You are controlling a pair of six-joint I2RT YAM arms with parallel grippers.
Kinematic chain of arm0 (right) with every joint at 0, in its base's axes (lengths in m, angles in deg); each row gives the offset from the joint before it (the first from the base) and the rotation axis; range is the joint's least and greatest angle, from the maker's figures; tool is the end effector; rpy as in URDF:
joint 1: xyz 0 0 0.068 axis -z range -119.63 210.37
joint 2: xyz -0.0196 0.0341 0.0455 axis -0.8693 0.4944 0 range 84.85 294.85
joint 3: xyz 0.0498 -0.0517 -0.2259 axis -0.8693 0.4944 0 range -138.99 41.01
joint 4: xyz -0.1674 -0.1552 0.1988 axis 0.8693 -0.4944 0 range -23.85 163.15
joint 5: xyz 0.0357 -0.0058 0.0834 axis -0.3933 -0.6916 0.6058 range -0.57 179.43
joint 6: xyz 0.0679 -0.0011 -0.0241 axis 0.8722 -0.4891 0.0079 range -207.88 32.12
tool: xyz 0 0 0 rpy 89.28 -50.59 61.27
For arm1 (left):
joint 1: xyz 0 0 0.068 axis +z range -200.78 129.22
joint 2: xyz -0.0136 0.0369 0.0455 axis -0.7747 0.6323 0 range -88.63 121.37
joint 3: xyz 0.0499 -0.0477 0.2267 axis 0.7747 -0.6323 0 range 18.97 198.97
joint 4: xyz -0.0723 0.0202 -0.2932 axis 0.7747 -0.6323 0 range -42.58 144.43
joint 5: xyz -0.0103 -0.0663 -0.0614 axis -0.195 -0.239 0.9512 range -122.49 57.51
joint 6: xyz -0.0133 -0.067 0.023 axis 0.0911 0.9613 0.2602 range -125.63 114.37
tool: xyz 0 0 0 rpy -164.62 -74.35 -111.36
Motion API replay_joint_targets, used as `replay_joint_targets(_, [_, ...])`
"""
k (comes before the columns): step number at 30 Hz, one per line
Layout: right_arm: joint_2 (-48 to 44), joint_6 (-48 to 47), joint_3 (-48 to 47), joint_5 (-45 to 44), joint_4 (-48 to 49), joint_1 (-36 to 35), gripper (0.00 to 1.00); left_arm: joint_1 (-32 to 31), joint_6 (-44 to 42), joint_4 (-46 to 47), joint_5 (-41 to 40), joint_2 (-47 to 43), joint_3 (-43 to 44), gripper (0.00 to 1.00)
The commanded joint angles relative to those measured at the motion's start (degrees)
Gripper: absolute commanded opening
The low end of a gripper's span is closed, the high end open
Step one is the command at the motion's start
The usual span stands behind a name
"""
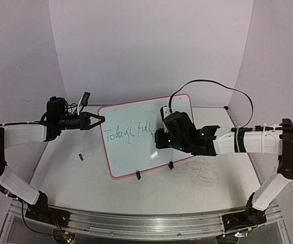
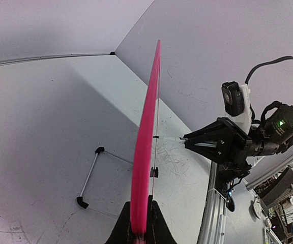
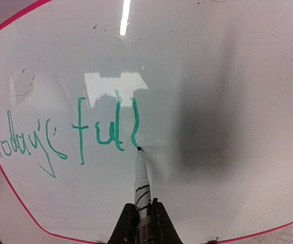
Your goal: Write a sentence on the whiteboard
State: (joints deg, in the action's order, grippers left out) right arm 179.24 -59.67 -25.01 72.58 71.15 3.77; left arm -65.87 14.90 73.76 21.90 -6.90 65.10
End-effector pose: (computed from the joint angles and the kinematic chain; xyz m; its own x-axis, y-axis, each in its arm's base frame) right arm 0.2527 0.3517 0.1890 -0.5579 -0.0242 -0.8296 -0.4513 0.8477 0.2788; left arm 0.3362 -0.1410 0.1883 -0.5708 -0.0575 -0.8190 0.7527 0.3617 -0.5500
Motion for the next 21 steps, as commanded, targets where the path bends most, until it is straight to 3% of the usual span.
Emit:
replay_joint_targets(1, [-2.85,0.49,0.71,-2.70,-2.65,0.28,0.00,-1.00,-3.70,-2.28,-2.94,-0.26,1.83,0.00])
replay_joint_targets(7, [-9.97,-4.62,3.82,0.25,5.84,0.49,0.00,-1.02,-3.83,-2.45,-2.98,-0.26,1.81,0.00])
replay_joint_targets(21, [-12.96,-7.50,6.81,-5.20,7.98,1.24,0.00,-1.48,-4.53,-3.24,-3.60,-0.60,1.93,0.00])
